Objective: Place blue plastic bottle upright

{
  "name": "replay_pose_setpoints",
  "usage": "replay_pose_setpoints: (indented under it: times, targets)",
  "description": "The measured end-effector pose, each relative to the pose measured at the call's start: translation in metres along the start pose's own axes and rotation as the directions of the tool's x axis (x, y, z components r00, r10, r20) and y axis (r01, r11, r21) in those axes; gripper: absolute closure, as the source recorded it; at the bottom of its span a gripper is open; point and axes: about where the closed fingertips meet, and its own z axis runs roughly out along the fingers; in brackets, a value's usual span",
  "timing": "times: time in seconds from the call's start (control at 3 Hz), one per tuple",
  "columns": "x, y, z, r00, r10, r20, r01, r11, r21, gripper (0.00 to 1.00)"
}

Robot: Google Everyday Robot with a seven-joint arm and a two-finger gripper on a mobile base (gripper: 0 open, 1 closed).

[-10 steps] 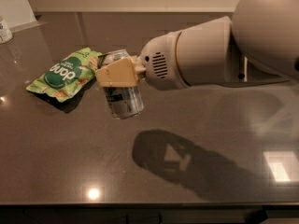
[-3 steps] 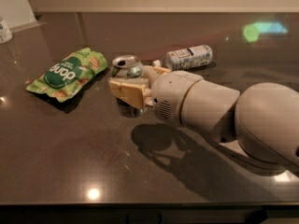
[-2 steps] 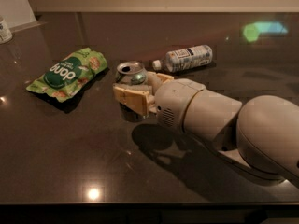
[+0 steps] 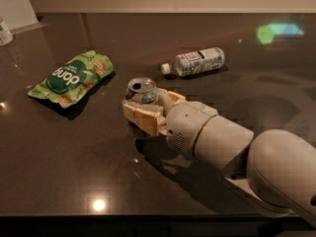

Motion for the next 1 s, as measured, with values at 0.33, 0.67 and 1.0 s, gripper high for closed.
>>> replay_pose_setpoints:
  times: [0.33,0.67,1.0]
  targets:
    - [-0.009,-0.002,-0.001,1.0,-0.018,0.0,0.018,0.9998,-0.004,0.82]
    - [-0.017,-0.005,-0.002,0.999,-0.048,0.008,0.048,0.9988,-0.013,0.59]
    - [-0.024,-0.007,-0.004,0.998,-0.067,0.003,0.067,0.9975,-0.023,0.36]
